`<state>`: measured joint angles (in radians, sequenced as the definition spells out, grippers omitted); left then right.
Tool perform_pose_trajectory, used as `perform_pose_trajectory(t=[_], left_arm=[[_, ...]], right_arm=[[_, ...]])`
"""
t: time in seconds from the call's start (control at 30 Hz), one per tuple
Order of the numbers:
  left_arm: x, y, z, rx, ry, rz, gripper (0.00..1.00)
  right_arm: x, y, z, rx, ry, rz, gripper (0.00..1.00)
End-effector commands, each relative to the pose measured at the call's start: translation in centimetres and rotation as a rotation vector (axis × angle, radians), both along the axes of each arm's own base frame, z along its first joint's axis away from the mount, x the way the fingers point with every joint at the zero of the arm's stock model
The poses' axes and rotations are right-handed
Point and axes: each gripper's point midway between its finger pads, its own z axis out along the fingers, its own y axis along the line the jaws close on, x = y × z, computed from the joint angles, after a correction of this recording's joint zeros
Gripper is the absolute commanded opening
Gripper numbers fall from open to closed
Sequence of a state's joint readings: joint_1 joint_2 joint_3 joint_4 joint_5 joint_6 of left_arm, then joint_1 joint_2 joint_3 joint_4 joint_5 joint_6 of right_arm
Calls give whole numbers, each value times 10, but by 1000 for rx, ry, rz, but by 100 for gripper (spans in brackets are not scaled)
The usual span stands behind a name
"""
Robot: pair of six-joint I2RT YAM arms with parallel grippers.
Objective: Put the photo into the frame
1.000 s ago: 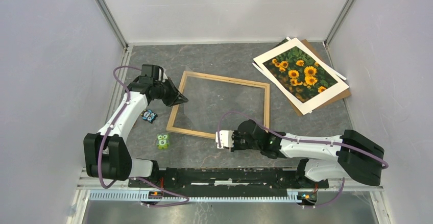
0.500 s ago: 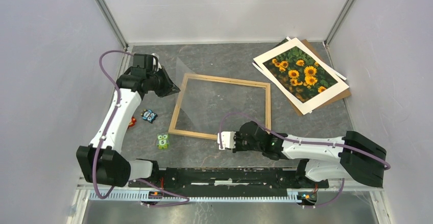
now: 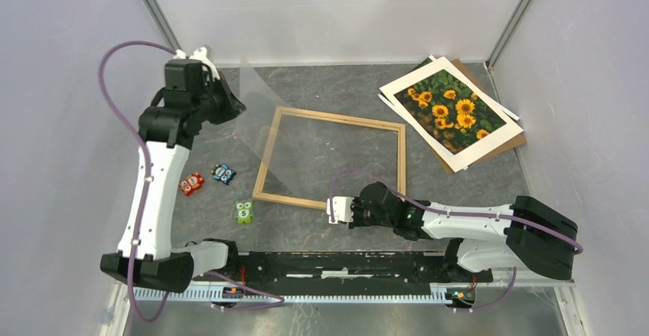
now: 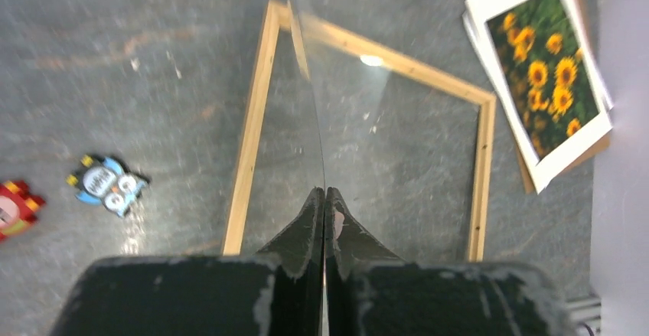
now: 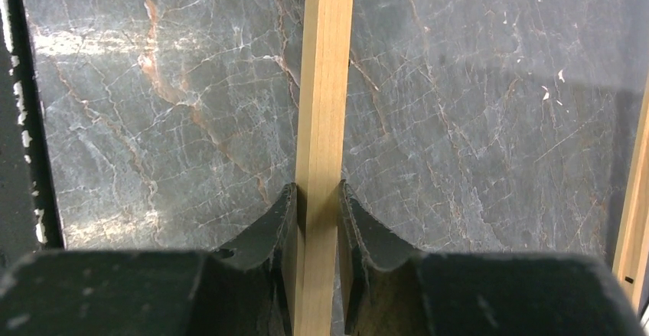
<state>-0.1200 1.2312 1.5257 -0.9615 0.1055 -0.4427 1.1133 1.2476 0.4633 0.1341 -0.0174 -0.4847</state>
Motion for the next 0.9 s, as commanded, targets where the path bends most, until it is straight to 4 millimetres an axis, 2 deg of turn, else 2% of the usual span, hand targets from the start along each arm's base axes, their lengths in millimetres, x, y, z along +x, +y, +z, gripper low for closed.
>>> perform_pose_trajectory(t=[0.0, 0.27, 0.3, 0.33, 0.4, 0.47, 0.5, 0.57, 0.63, 0.73, 0.87], left_arm=[[-9, 15, 91, 89, -294, -7, 2], [-8, 2, 154, -5, -443, -33, 2], [-7, -1, 160, -26, -457, -40, 2], [-6, -6, 168, -54, -474, -53, 2], [-3, -17, 179, -115, -495, -88, 2], [0, -29, 190, -180, -507, -124, 2], [2, -35, 197, -218, -512, -141, 2], [4, -51, 208, -318, -514, -197, 2], [7, -69, 222, -431, -521, -257, 2], [12, -101, 241, -571, -528, -353, 2], [22, -144, 259, -719, -516, -452, 2]], right_arm=[[7, 7, 1, 39, -4, -30, 0], [14, -2, -11, -7, -24, -65, 0], [16, -4, -11, -7, -31, -84, 3], [20, -6, -9, -1, -37, -112, 14], [27, -9, 0, 27, -45, -180, 56], [34, -8, 22, 114, -41, -270, 93], [36, -7, 37, 170, -34, -306, 98], [44, -6, 67, 295, 3, -385, 98], [61, -12, 92, 391, 54, -497, 98], [95, -41, 105, 467, 166, -719, 98], [126, -77, 115, 518, 334, -908, 98]])
